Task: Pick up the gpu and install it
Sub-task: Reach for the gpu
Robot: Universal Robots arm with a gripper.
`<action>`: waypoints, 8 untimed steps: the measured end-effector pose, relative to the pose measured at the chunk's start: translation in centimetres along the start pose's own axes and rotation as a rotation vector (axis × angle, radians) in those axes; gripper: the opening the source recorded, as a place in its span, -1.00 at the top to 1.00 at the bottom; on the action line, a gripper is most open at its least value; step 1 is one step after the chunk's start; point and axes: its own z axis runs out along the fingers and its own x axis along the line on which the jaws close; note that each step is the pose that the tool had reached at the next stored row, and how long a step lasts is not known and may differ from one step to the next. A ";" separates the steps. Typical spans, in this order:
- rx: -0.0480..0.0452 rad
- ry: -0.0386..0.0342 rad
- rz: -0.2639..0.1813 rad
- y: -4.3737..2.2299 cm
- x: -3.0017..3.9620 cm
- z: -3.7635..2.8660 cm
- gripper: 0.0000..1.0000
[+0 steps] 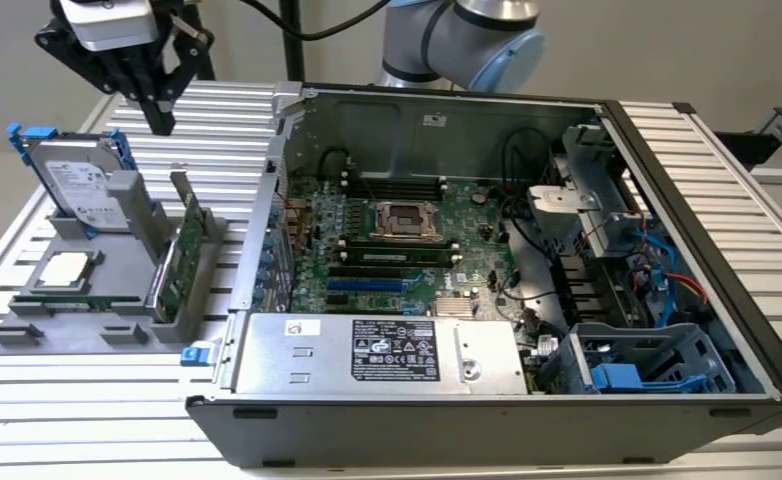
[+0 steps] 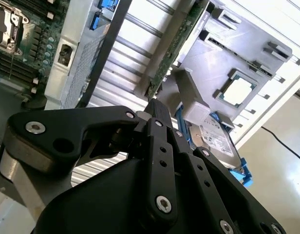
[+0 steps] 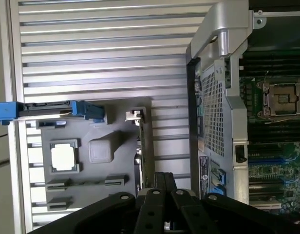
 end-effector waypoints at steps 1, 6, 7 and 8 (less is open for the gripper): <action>0.0000 0.0000 0.000 -0.01 0.13 0.00 1.00; 0.0000 -0.0001 0.000 -0.06 0.76 -0.01 1.00; 0.0000 0.0000 0.000 -0.06 0.88 -0.02 1.00; 0.0000 0.0000 0.000 -0.07 1.01 -0.03 1.00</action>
